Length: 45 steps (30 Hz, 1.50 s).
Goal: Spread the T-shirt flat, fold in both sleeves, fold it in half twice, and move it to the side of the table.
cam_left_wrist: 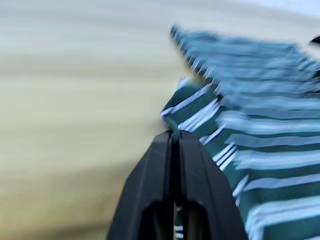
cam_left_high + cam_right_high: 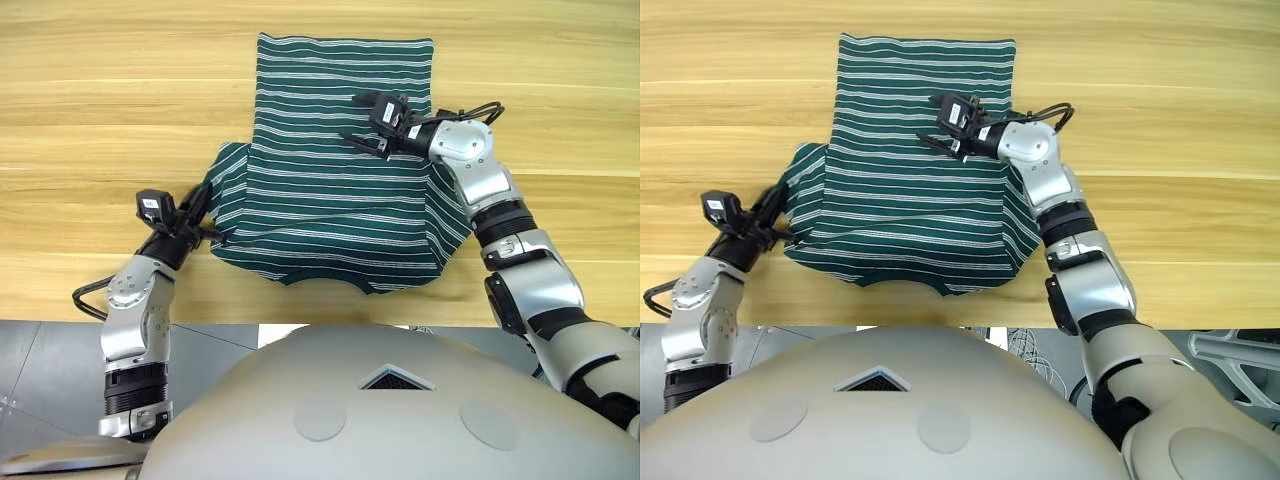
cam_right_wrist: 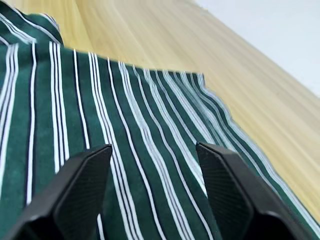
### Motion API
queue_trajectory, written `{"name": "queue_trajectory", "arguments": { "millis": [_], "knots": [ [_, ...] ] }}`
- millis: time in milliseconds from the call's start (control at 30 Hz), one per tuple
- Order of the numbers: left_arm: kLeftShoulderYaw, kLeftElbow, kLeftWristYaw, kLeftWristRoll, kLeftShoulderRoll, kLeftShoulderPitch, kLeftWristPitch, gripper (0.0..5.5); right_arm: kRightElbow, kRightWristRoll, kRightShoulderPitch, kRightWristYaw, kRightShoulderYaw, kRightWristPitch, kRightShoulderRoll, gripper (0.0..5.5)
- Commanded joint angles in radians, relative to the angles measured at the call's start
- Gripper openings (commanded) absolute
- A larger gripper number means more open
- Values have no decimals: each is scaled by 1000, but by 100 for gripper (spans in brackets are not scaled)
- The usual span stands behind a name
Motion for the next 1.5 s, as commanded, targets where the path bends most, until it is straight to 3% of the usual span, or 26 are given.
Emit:
{"name": "queue_trajectory", "arguments": {
  "millis": [33, 233, 533, 700, 933, 1200, 1500],
  "knots": [
    [-33, -139, 12, -12, -5, 0, 38, 2, -86, 45, 35, 35, -30, -14, -31, 315],
    [-75, -312, 38, -16, -1, 11, 88, 2, -146, 79, 73, 49, -62, -1, -63, 315],
    [-453, -185, 33, 279, 32, -16, 120, 2, -189, 83, 107, 55, -48, 14, -77, 315],
    [-579, -159, 49, 450, 71, -6, 100, 2, -201, 83, 116, 62, -43, 12, -79, 315],
    [-614, -231, 42, 491, 90, 26, 128, 101, -185, 83, 122, 56, -47, 7, -78, 315],
    [-576, -414, 42, 345, 24, 26, 239, 211, -229, 74, 183, 27, -75, 233, -133, 315],
    [-458, -426, 53, 270, 17, -89, 247, 216, 77, 90, -26, 87, -89, 359, -115, 315]
  ]
}}
